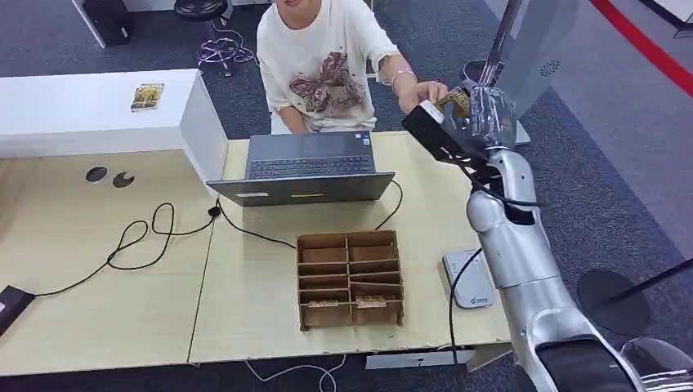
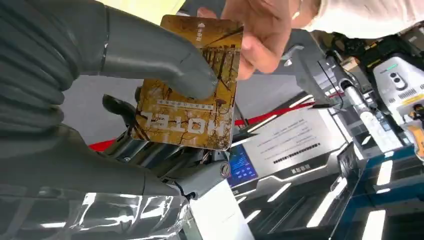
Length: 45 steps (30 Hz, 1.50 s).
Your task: Pass the card to the sensor for recognition and then transmit it.
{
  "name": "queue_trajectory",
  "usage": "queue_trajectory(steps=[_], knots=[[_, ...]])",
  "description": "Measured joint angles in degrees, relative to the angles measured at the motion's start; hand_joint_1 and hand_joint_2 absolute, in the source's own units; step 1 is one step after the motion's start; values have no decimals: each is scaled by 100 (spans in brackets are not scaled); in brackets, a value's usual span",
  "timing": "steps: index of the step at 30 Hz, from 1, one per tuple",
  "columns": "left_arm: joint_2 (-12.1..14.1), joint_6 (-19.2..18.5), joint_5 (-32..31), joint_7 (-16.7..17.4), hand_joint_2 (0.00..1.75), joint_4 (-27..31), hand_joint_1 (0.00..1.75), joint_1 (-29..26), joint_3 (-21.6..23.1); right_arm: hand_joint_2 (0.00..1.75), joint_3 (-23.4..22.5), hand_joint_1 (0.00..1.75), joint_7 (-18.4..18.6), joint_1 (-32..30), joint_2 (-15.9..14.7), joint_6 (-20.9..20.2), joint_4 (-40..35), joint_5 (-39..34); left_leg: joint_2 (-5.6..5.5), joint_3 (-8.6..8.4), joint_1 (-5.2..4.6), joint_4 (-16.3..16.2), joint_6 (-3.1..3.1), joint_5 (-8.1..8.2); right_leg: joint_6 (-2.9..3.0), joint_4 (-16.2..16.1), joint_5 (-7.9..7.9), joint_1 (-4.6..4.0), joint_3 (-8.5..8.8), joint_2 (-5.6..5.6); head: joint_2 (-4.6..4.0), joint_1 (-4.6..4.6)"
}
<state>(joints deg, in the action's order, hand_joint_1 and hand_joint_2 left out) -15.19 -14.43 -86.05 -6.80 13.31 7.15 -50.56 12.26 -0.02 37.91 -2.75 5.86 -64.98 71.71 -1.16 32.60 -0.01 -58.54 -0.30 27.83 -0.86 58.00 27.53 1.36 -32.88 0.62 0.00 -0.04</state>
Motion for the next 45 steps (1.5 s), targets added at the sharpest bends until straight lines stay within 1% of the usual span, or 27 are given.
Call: queue_trajectory(steps=[3,6,10,12,15,17,19,21,23,28,30,33,36,38,40,43,45], knots=[[2,2,46,0,0,0,0,-1,0,175,-123,175,-76,-70,55,-33,-135,-327,-1,0,0,0,0,0,0,0,0,0,0,0,0,-2],[2,7,107,2,0,0,0,-3,-2,175,-271,175,-144,-155,105,-219,-271,-759,-3,0,0,0,0,0,0,0,0,0,0,1,0,-2],[4,24,205,0,0,0,0,-8,-11,175,-589,175,-321,-224,111,-720,-343,-1753,-6,0,-1,-1,0,0,0,-1,0,1,-1,3,2,0],[4,28,247,0,0,0,0,-10,-15,175,-754,175,-413,-235,65,-991,-328,-2287,-6,0,-2,-2,0,0,0,-1,0,2,-1,3,2,-2],[7,39,324,-7,0,0,0,-16,-24,175,-1021,175,-671,-236,-210,-1467,-181,-3317,-21,3,-8,-5,3,-2,0,-2,0,8,1,19,2,-2],[11,46,356,-37,0,0,0,-26,-33,175,-1152,175,-811,-237,-471,-1686,-46,-3849,-22,5,-13,-6,3,-2,-1,-3,0,13,-1,22,2,0],[18,50,385,-39,0,0,0,-26,-57,175,-1198,175,-850,-283,-770,-2064,51,-4467,-22,4,-15,-11,6,0,-2,-4,0,14,0,21,2,-4],[17,59,420,-52,0,0,0,-28,-101,175,-1204,175,-852,-393,-1227,-2473,131,-5262,-45,13,-18,-15,7,1,-3,-5,1,15,2,45,2,-2],[17,64,437,-61,0,0,0,-29,-129,175,-1189,175,-835,-487,-1655,-2692,177,-5899,-50,17,-20,-16,8,1,-7,-5,3,16,2,50,2,0],[15,90,459,-70,0,0,0,-32,-162,175,-964,175,-619,-871,-2755,-3053,140,-7329,-52,17,-30,-18,15,6,-16,-6,9,26,0,54,2,0],[13,96,461,-72,0,0,0,-34,-166,175,-907,175,-542,-1183,-3238,-3215,0,-7979,-62,16,-31,-19,22,10,-23,-7,13,28,4,64,2,-4],[11,98,459,-70,0,0,0,-34,-168,175,-850,175,-404,-1811,-4095,-3381,-350,-8980,-68,21,-33,-19,36,14,-26,-7,16,30,6,77,2,-2],[11,98,433,-70,0,0,0,-33,-170,175,-835,175,-280,-2343,-4713,-3484,-680,-9412,-50,19,-34,-18,44,21,-26,-6,16,30,4,58,2,-4],[9,98,422,-70,0,0,0,-32,-170,175,-824,175,-188,-2601,-4998,-3519,-861,-9532,-45,17,-34,-18,45,21,-27,-6,17,30,3,47,0,-2],[7,98,409,-68,0,0,0,-31,-170,175,-785,175,-100,-2777,-5215,-3519,-1043,-9599,-41,16,-34,-18,45,21,-27,-6,17,30,3,46,2,-4],[2,96,391,-63,0,0,0,-30,-170,175,-699,175,-46,-2871,-5353,-3512,-1160,-9632,-40,16,-34,-18,48,19,-27,-5,16,30,4,46,2,-2],[0,96,378,-52,0,0,0,-27,-170,175,-548,175,-9,-2908,-5443,-3475,-1237,-9599,-38,14,-34,-18,51,16,-27,-5,16,30,5,45,2,-2]])
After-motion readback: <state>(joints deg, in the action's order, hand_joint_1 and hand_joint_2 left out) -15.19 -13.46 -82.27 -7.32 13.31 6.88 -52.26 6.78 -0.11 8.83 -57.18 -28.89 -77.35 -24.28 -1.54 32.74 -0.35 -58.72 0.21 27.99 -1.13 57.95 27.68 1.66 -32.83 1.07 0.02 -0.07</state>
